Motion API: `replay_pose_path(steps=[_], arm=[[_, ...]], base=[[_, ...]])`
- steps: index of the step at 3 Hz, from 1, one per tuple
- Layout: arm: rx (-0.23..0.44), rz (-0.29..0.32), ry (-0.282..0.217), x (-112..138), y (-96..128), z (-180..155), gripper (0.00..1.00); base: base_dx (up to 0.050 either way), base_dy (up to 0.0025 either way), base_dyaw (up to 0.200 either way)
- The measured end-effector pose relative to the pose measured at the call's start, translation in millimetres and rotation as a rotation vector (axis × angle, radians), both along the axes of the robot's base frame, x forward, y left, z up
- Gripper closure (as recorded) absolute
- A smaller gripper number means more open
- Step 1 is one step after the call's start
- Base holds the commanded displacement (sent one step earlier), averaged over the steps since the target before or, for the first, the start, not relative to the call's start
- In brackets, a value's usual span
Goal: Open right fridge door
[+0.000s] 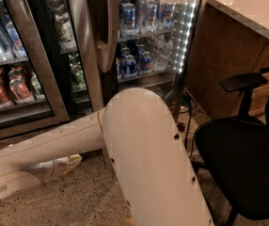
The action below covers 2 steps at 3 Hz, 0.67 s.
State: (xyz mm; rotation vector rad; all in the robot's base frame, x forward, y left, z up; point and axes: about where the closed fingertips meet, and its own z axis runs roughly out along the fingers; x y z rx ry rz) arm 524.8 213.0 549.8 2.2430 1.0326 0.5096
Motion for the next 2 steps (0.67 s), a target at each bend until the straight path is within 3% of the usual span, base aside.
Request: replay_pose_path(steps=[2], arm=[[-0.111,-0.222,-0.008,3,-63,-20,1.0]], base=[[0.0,0.0,0.0]])
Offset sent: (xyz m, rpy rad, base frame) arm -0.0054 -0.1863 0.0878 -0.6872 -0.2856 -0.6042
